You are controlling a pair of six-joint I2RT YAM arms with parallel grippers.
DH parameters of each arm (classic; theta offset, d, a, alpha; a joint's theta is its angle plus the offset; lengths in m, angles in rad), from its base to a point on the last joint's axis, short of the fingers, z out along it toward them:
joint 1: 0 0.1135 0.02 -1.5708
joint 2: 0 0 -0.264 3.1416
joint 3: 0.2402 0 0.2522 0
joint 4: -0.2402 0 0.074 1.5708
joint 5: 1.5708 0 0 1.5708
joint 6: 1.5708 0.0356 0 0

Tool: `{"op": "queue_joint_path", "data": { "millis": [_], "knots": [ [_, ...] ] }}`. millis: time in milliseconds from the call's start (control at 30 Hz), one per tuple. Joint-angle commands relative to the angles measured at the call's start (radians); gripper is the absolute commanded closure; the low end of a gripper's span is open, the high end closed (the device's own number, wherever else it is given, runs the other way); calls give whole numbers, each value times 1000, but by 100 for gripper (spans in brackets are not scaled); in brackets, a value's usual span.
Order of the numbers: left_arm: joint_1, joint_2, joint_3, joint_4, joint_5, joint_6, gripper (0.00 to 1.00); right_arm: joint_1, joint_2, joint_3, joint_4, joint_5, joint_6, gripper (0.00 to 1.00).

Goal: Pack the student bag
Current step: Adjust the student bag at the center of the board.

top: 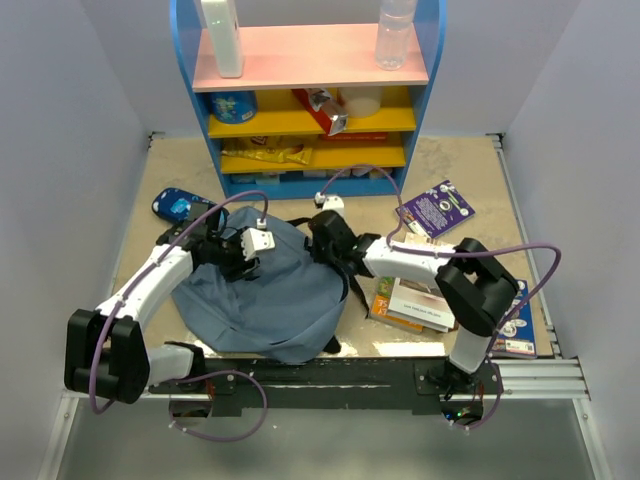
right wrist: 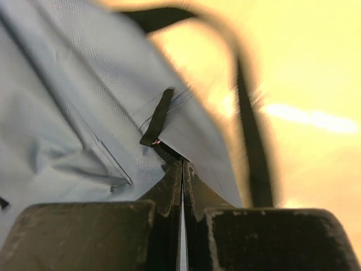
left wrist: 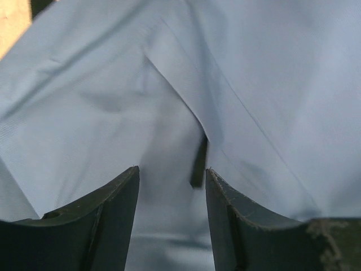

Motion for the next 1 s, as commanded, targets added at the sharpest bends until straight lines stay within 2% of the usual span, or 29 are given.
{"op": "queue_joint_path", "data": {
  "millis": [0, 100, 133, 167, 200, 333, 400, 600, 800, 967],
  "knots": [
    [0, -22, -21, 85, 38, -51, 46, -104, -20, 149, -57, 102, -220, 100],
    [1, -20, -24, 113, 45, -77, 46, -120, -23, 229, -90, 64, -277, 100],
    [1, -22, -24, 128, 47, -97, 46, -118, -29, 242, -113, 59, -280, 94],
    [1, -22, -30, 142, 48, -109, 46, -118, -34, 249, -120, 37, -281, 83],
    [3, -22, -35, 155, 47, -120, 46, -117, -41, 248, -126, -2, -259, 58],
    [1, -26, -64, 240, 42, -169, 46, -33, -94, 188, -111, -45, -205, 39],
    [1, -12, -57, 241, 61, -170, 46, 1, -87, 171, -126, -46, -154, 34],
    [-26, 61, 14, 197, 114, -164, 43, 32, -34, 102, -81, -47, -62, 33],
    [-120, 83, -10, 260, 38, -158, 42, 3, 0, 105, -40, -40, -33, 33],
    [-130, 118, -26, 329, 5, -155, 42, -52, -9, 99, 6, -79, 1, 33]
  ]
}}
